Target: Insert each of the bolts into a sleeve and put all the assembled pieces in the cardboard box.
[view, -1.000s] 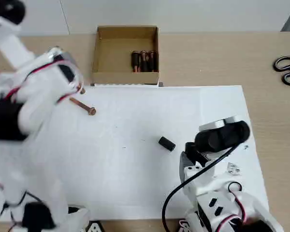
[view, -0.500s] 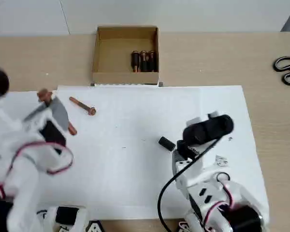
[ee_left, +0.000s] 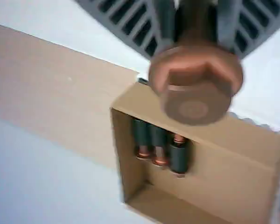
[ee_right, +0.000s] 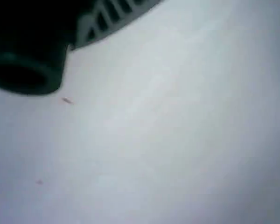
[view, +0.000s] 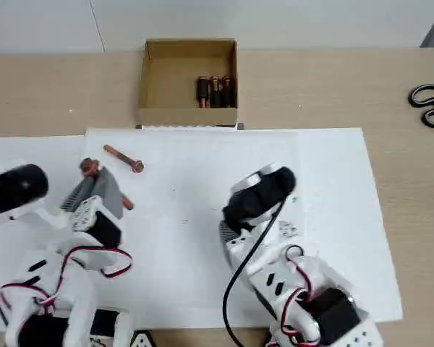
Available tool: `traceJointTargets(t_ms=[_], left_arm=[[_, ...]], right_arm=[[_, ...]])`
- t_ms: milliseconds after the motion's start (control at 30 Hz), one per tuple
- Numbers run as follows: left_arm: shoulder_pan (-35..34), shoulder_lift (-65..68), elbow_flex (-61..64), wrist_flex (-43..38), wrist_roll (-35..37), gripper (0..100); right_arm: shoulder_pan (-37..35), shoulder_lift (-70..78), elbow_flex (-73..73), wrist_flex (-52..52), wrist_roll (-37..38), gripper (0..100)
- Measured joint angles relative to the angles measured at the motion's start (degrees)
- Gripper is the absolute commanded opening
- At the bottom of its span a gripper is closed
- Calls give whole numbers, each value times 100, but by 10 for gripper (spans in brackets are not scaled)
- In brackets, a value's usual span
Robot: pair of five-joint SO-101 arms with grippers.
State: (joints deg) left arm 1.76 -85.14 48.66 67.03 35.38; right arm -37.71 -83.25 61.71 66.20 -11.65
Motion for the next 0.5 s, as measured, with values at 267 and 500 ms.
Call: traceJointTargets(t_ms=[267, 500], left_arm=[[809, -747, 914, -818, 615, 6], [1257, -1292, 1407, -853, 615, 6]], right_arm=[[-826, 0, 607, -1037, 220, 2], [-1240, 9, 1002, -1829, 870, 2]])
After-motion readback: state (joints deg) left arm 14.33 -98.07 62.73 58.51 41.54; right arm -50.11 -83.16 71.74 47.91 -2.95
